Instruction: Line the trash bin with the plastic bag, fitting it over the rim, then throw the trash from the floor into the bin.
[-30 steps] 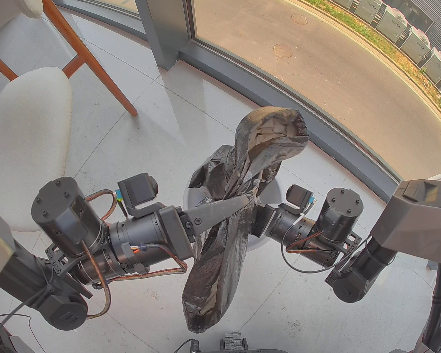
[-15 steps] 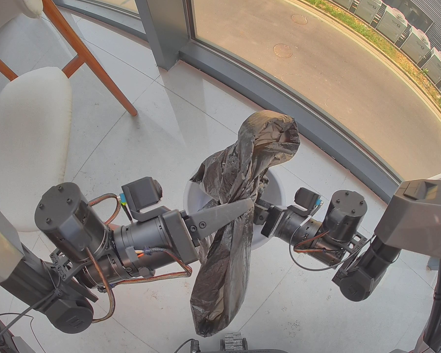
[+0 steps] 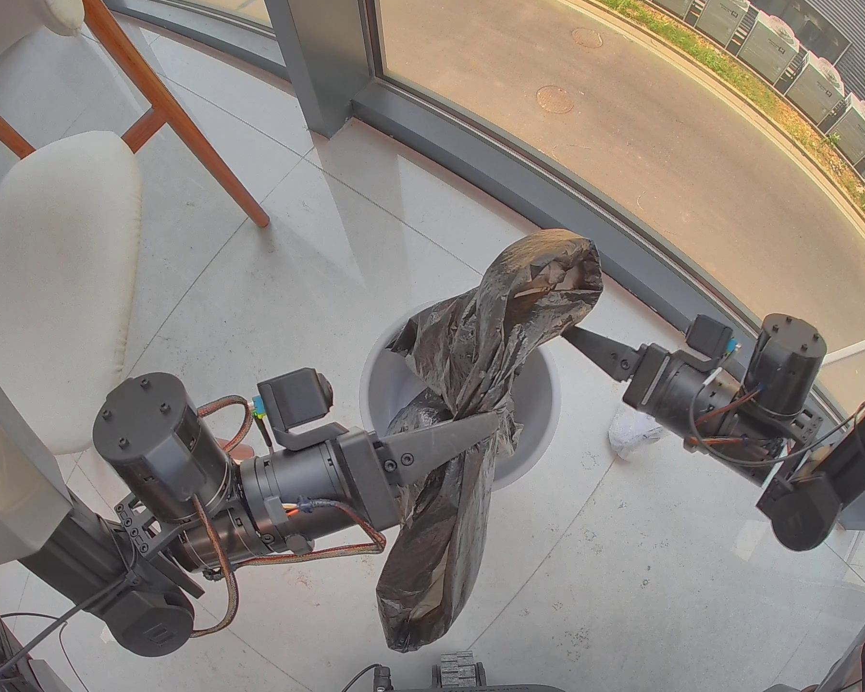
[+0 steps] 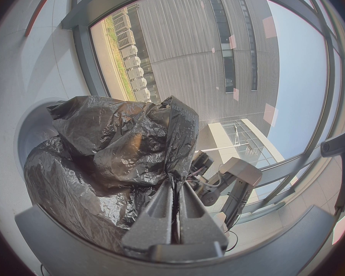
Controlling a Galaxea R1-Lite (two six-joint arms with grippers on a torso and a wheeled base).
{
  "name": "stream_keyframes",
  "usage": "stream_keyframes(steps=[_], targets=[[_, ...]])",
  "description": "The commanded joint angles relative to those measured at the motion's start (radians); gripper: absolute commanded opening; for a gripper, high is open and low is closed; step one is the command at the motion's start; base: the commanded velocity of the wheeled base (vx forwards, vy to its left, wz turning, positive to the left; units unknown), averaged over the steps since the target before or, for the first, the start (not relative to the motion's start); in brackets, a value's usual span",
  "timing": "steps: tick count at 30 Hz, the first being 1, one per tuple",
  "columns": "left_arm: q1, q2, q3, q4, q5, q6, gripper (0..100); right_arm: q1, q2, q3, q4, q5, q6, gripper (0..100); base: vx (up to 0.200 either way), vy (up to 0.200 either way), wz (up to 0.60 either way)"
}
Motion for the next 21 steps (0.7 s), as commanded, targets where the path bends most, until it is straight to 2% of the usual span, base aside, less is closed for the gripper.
stream_keyframes(steps=[1, 5, 9, 21], targets=[[0.002, 0.007, 0.012, -0.018, -0.001, 0.047, 0, -0.039, -0.200, 0.013, 0.141, 0.001, -0.072, 100, 0.000, 0.000, 0.00], [-0.001, 0.007, 0.028, -0.018, -0.009, 0.054, 0, -0.025, -0.341, 0.004, 0.290, 0.004, -0.086, 100, 0.000, 0.000, 0.00], [-0.001, 0.010, 0.028, -0.018, -0.009, 0.054, 0, 0.006, -0.396, -0.002, 0.392, 0.026, -0.085, 100, 0.000, 0.000, 0.00], [-0.001, 0.010, 0.028, -0.018, -0.009, 0.054, 0, 0.098, -0.341, -0.017, 0.403, 0.028, -0.052, 100, 0.000, 0.000, 0.00]])
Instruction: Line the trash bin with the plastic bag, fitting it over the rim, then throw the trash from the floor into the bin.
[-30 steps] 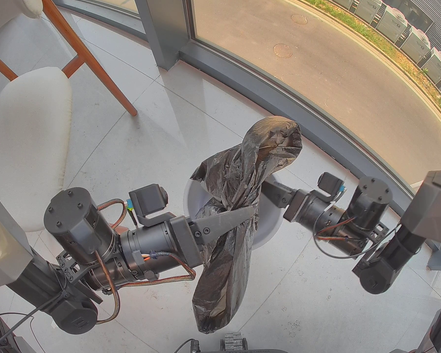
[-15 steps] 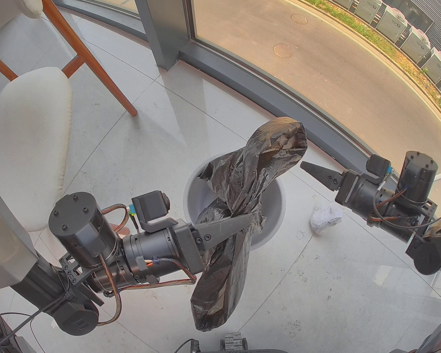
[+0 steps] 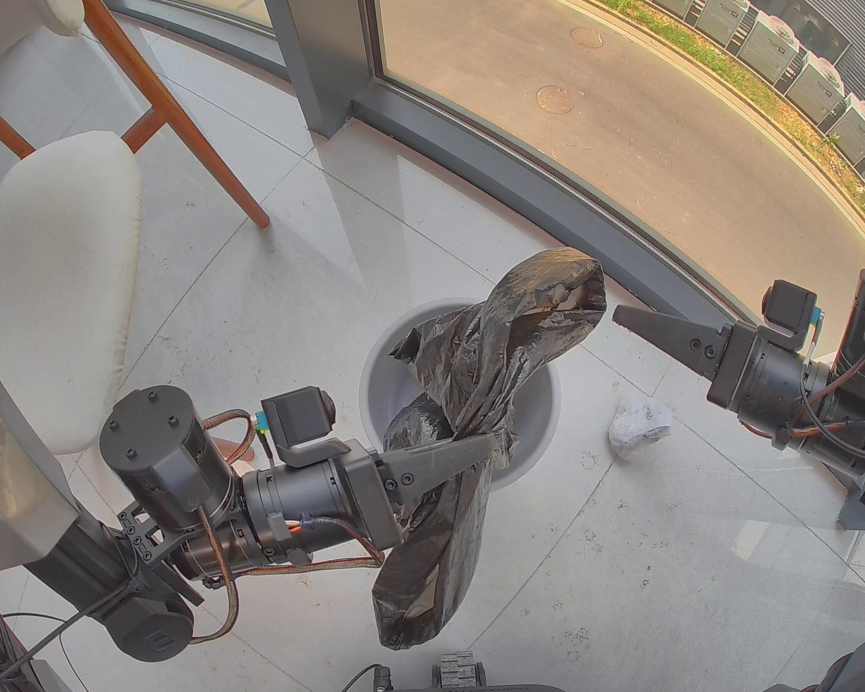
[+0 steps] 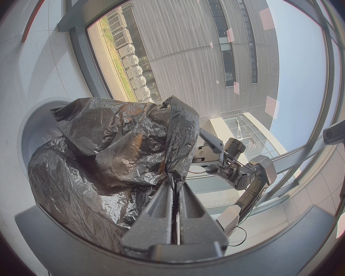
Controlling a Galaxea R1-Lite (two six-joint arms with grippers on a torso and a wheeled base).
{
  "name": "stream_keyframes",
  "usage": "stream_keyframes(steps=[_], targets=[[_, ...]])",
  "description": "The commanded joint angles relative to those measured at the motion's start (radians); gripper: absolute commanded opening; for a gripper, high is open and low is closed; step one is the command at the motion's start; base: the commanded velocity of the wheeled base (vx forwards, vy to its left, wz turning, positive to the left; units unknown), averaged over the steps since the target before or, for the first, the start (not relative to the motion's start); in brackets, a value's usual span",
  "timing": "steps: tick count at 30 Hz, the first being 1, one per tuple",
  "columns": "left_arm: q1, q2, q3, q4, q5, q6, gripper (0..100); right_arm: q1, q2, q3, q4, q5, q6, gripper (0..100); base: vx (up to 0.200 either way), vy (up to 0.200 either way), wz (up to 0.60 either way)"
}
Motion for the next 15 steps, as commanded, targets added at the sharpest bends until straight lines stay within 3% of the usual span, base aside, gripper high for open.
stream_keyframes(steps=[1, 15], targets=[[0.000, 0.001, -0.001, -0.018, 0.000, 0.000, 0, 0.030, 0.029, -0.010, 0.000, -0.003, 0.006, 100, 0.000, 0.000, 0.00], [0.000, 0.001, 0.000, -0.018, 0.000, 0.001, 0, 0.071, 0.167, -0.098, -0.003, -0.011, 0.008, 100, 0.000, 0.000, 0.00]])
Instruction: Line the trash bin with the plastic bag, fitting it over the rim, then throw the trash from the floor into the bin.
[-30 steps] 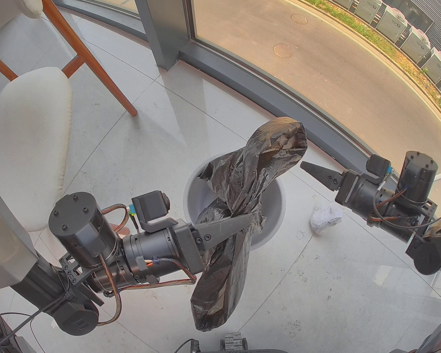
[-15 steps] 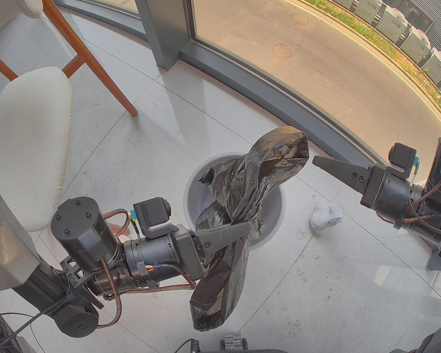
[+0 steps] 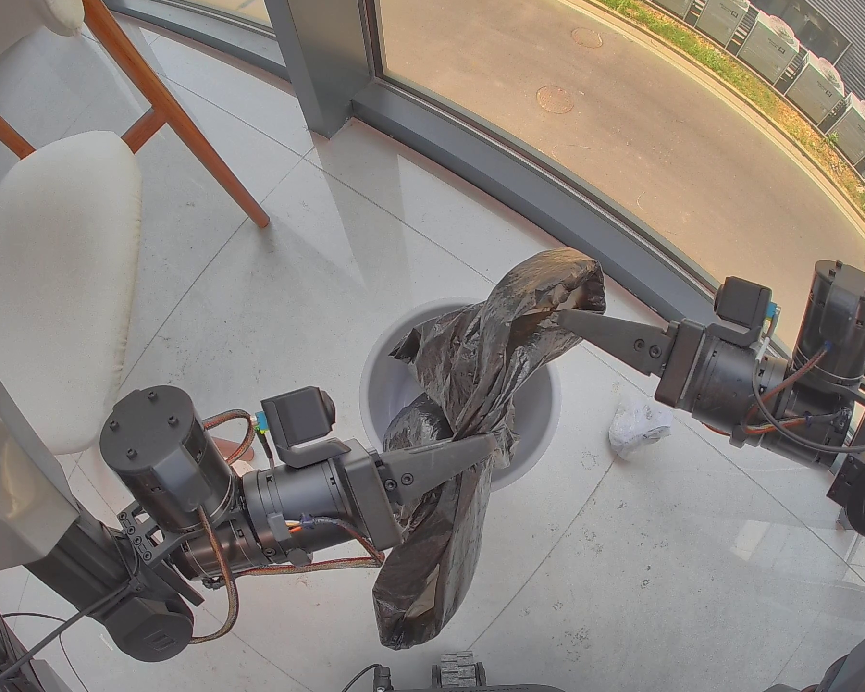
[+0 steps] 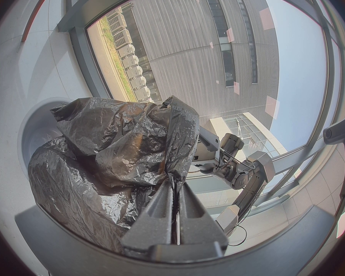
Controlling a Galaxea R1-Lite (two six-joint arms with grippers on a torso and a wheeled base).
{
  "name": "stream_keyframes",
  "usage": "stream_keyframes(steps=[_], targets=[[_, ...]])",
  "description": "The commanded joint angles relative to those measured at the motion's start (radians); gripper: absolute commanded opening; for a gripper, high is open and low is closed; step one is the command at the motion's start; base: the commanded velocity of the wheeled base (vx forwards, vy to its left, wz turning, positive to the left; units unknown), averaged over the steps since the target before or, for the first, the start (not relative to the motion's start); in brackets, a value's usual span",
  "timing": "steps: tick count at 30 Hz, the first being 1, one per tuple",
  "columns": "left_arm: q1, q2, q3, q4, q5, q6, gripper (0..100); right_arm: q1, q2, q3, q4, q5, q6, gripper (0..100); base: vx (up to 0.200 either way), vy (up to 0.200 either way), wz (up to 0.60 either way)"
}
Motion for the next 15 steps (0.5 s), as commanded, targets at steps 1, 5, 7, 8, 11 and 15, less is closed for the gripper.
stream_keyframes(steps=[1, 5, 7, 8, 11, 15], targets=[[0.000, 0.001, 0.000, -0.018, 0.000, 0.000, 0, 0.024, 0.065, -0.011, -0.006, -0.001, 0.000, 100, 0.000, 0.000, 0.00], [0.000, 0.001, 0.000, -0.018, 0.000, 0.000, 0, 0.031, 0.100, -0.028, -0.006, -0.001, 0.000, 100, 0.000, 0.000, 0.00], [0.000, 0.001, 0.000, -0.018, 0.000, 0.000, 0, 0.031, 0.108, -0.035, -0.008, -0.001, 0.000, 100, 0.000, 0.000, 0.00], [-0.001, 0.002, 0.002, -0.018, 0.000, 0.000, 0, 0.031, 0.137, -0.061, -0.008, -0.001, -0.001, 100, 0.000, 0.000, 0.00], [-0.001, 0.002, 0.002, -0.018, 0.000, 0.000, 0, 0.031, 0.171, -0.103, -0.010, -0.002, 0.000, 100, 0.000, 0.000, 0.00], [-0.001, 0.001, 0.002, -0.018, 0.000, 0.000, 0, 0.031, 0.184, -0.118, -0.010, -0.002, -0.001, 100, 0.000, 0.000, 0.00]])
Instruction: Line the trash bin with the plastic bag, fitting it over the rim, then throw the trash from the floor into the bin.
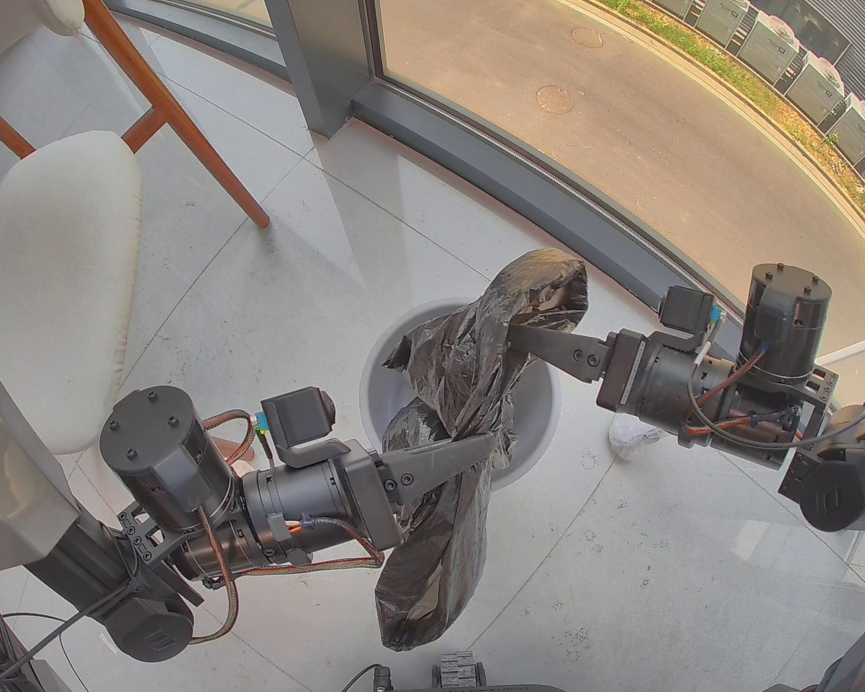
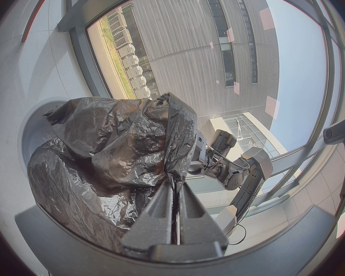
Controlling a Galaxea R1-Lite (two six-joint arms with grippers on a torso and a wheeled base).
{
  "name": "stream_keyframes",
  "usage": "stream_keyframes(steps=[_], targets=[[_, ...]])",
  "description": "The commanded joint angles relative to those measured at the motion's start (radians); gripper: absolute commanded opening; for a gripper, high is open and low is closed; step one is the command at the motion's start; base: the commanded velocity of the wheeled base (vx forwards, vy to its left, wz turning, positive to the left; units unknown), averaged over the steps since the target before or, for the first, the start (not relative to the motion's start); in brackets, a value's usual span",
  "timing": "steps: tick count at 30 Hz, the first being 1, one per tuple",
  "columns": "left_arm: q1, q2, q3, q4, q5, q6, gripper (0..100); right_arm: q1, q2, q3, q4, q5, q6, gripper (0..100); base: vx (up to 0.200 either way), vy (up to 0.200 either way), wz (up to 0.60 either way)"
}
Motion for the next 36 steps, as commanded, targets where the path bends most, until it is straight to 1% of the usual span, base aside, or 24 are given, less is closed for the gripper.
stream_keyframes(steps=[1, 2, 8, 13, 17, 27, 30, 36], targets=[[-0.001, 0.001, 0.001, -0.018, 0.000, 0.000, 0, 0.000, 0.048, -0.028, 0.000, 0.001, -0.001, 100, 0.000, 0.000, 0.00], [-0.001, 0.002, 0.001, -0.018, 0.000, 0.000, 0, 0.000, 0.048, -0.029, 0.000, 0.001, 0.001, 0, 0.000, 0.000, 0.00], [-0.004, 0.001, 0.015, -0.018, -0.003, 0.002, 0, -0.003, 0.045, -0.034, -0.003, 0.002, 0.013, 0, 0.000, 0.000, 0.00], [-0.004, 0.001, 0.015, -0.018, -0.002, 0.002, 0, -0.001, 0.038, -0.072, -0.003, 0.001, 0.015, 0, 0.000, 0.000, 0.00], [-0.002, 0.001, 0.013, -0.018, -0.002, 0.002, 0, -0.003, 0.008, -0.077, -0.001, -0.001, 0.018, 0, 0.000, 0.000, 0.00], [-0.004, 0.001, 0.015, -0.018, 0.000, 0.002, 0, -0.041, -0.133, -0.008, 0.006, 0.001, 0.002, 0, 0.000, 0.000, 0.00], [-0.002, 0.001, 0.013, -0.018, 0.000, 0.003, 0, -0.064, -0.167, 0.009, 0.009, 0.001, -0.021, 0, 0.000, 0.000, 0.00], [-0.004, 0.005, 0.015, -0.018, 0.000, 0.003, 0, -0.059, -0.172, 0.075, 0.000, 0.001, -0.022, 0, 0.000, 0.000, 0.00]])
